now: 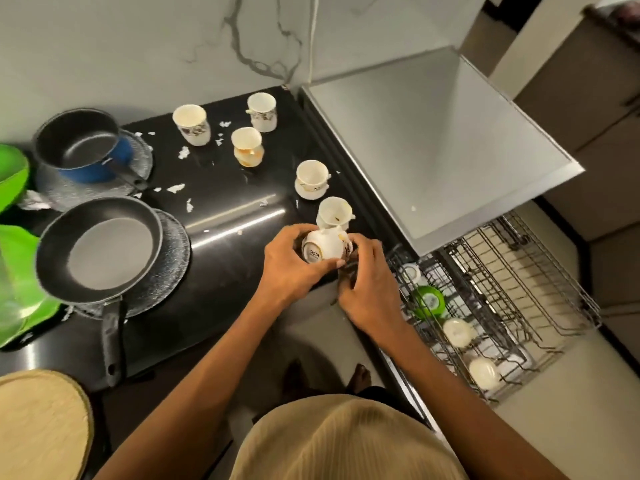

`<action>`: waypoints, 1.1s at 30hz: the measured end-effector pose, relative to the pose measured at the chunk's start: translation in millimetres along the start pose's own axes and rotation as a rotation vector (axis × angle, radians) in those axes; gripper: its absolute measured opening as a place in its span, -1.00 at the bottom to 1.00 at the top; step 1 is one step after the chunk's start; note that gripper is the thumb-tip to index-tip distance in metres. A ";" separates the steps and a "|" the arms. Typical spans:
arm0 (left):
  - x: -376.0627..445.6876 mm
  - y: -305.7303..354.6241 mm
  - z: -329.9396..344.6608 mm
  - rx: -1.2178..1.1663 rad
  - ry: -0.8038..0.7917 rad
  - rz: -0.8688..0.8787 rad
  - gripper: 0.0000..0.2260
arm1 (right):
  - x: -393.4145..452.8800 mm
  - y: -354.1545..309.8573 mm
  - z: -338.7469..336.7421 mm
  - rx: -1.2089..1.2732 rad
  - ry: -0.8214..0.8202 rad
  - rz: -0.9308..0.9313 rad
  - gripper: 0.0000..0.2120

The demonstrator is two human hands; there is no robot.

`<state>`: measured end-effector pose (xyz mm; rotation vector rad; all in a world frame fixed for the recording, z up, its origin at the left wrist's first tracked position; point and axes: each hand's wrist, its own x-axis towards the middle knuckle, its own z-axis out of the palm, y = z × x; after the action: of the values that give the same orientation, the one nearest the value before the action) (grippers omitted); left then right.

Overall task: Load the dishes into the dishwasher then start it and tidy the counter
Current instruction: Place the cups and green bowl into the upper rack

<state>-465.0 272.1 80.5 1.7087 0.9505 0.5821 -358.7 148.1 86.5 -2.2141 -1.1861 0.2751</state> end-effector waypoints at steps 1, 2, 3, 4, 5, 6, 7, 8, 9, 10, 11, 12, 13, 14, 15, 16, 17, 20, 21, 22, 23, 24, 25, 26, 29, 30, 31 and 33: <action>-1.6 3.2 5.8 0.005 -0.019 0.006 -0.38 | -4.5 3.3 -3.6 -0.051 0.020 -0.032 -0.35; -3.8 6.3 12.2 0.003 -0.039 0.008 -0.37 | -8.6 7.0 -7.5 -0.095 0.041 -0.056 -0.34; -6.3 8.1 19.4 -0.001 -0.062 0.002 -0.36 | -12.7 11.1 -11.1 -0.128 0.061 -0.072 -0.32; -8.7 9.6 26.2 -0.002 -0.086 -0.004 -0.35 | -15.9 15.3 -13.6 -0.154 0.077 -0.084 -0.32; -11.5 10.8 35.0 0.012 -0.113 -0.008 -0.36 | -19.9 20.9 -17.1 -0.170 0.088 -0.085 -0.31; -14.3 11.6 44.1 0.037 -0.137 -0.006 -0.39 | -23.4 27.1 -20.2 -0.179 0.090 -0.080 -0.30; -17.3 13.0 53.7 0.066 -0.155 0.003 -0.42 | -27.3 34.5 -23.6 -0.187 0.087 -0.071 -0.29; -20.5 14.6 63.2 0.095 -0.168 0.010 -0.45 | -31.6 42.2 -27.0 -0.194 0.083 -0.060 -0.28; -23.1 16.8 71.3 0.121 -0.178 0.013 -0.46 | -35.4 49.1 -29.9 -0.201 0.079 -0.050 -0.27; -27.0 20.9 82.0 0.143 -0.196 0.019 -0.47 | -40.9 57.8 -34.7 -0.200 0.078 -0.036 -0.25; -30.4 24.3 93.1 0.161 -0.215 0.018 -0.48 | -46.1 65.9 -39.9 -0.193 0.078 -0.026 -0.23; -34.4 28.8 104.7 0.179 -0.236 0.019 -0.50 | -52.1 74.3 -45.7 -0.186 0.079 -0.019 -0.20; -38.5 32.8 116.7 0.202 -0.255 0.019 -0.52 | -58.1 82.2 -51.8 -0.183 0.077 -0.013 -0.17; -42.1 35.5 127.2 0.228 -0.267 0.028 -0.54 | -63.2 88.7 -57.1 -0.186 0.070 -0.012 -0.16; -46.6 38.8 140.2 0.262 -0.282 0.043 -0.56 | -69.2 96.9 -63.5 -0.192 0.064 -0.008 -0.15; -51.0 42.3 152.3 0.294 -0.298 0.057 -0.58 | -74.7 105.5 -69.5 -0.199 0.059 0.000 -0.16; -56.2 46.3 164.5 0.319 -0.316 0.068 -0.59 | -80.4 115.3 -75.1 -0.200 0.056 0.015 -0.17; -71.2 52.7 198.1 0.339 -0.368 0.055 -0.64 | -98.8 144.4 -87.2 -0.192 0.049 0.091 -0.20; -76.4 54.0 210.1 0.339 -0.390 0.049 -0.65 | -105.1 154.0 -91.3 -0.192 0.043 0.119 -0.20; -82.1 55.7 222.1 0.341 -0.415 0.056 -0.65 | -111.6 163.8 -95.2 -0.192 0.036 0.142 -0.19; -87.2 55.7 234.0 0.343 -0.443 0.065 -0.65 | -117.9 173.4 -98.9 -0.193 0.032 0.163 -0.18; -90.9 54.5 243.9 0.345 -0.469 0.076 -0.65 | -123.2 181.9 -101.7 -0.191 0.028 0.183 -0.18; -95.2 54.4 255.8 0.347 -0.499 0.080 -0.64 | -129.5 192.6 -105.4 -0.179 0.032 0.212 -0.19; -98.9 54.2 266.8 0.350 -0.526 0.082 -0.63 | -135.7 203.2 -108.5 -0.163 0.038 0.244 -0.20; -109.2 53.4 297.9 0.371 -0.591 0.092 -0.61 | -154.1 231.6 -117.1 -0.113 0.042 0.346 -0.20; -112.1 52.1 310.0 0.377 -0.616 0.099 -0.60 | -160.7 241.2 -120.5 -0.102 0.042 0.382 -0.20; -114.3 51.5 317.6 0.381 -0.637 0.104 -0.61 | -164.8 247.2 -122.8 -0.086 0.043 0.409 -0.22; -119.6 50.1 337.4 0.387 -0.687 0.108 -0.64 | -173.3 264.2 -129.6 -0.042 0.066 0.460 -0.25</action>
<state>-259.8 -19.9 23.1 2.1068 0.4889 -0.1513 -220.5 -155.8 14.7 -2.4933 -0.6400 0.3593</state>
